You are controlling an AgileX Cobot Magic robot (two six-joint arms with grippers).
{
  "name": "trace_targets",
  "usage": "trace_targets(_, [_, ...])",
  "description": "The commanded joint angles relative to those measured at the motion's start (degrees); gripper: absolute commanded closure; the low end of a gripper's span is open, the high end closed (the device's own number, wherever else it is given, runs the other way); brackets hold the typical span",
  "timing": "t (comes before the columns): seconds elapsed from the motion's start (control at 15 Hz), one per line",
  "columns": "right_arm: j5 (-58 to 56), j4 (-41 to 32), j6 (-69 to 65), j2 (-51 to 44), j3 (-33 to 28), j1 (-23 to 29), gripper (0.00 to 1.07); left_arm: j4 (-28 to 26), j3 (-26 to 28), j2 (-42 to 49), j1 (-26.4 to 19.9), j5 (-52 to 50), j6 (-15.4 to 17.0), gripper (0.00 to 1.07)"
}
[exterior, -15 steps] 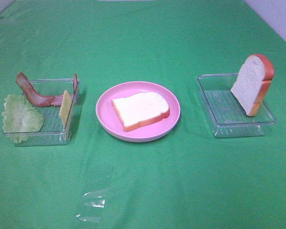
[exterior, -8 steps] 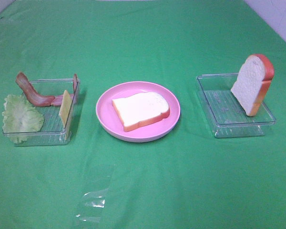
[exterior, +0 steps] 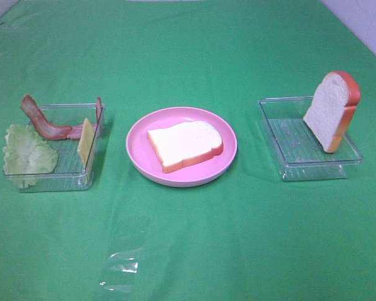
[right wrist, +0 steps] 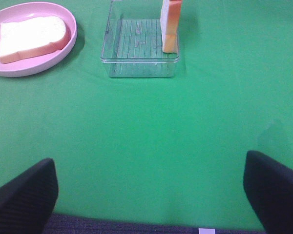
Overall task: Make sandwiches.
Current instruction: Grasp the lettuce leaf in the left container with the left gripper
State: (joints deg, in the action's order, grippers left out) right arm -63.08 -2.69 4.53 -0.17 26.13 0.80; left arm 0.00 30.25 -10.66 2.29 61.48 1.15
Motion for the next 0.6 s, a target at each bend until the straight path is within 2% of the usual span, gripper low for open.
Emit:
trace_targets(0.07, [0.2,-0.1,0.5,-1.8,-0.2,-0.1,0.08,0.0,2.1,-6.1,-0.2,-6.2,0.5,0.09])
trace_targets(0.2, [0.2,-0.1,0.5,-1.8,-0.2,-0.1,0.08,0.0,2.3,-10.6,-0.2,-11.6,0.4,0.09])
trace_targets(0.33, [0.2,-0.1,0.5,-1.8,-0.2,-0.1,0.08,0.0,2.3,-17.9,-0.2,-17.7,-1.5,0.09])
trace_targets(0.4, [0.2,-0.1,0.5,-1.8,-0.2,-0.1,0.08,0.0,2.3,-27.2,-0.2,-23.2,-2.1,0.09])
trace_targets(0.6, [0.2,-0.1,0.5,-1.8,-0.2,-0.1,0.08,0.0,4.5,-43.3,-0.2,-28.1,-2.1,0.09])
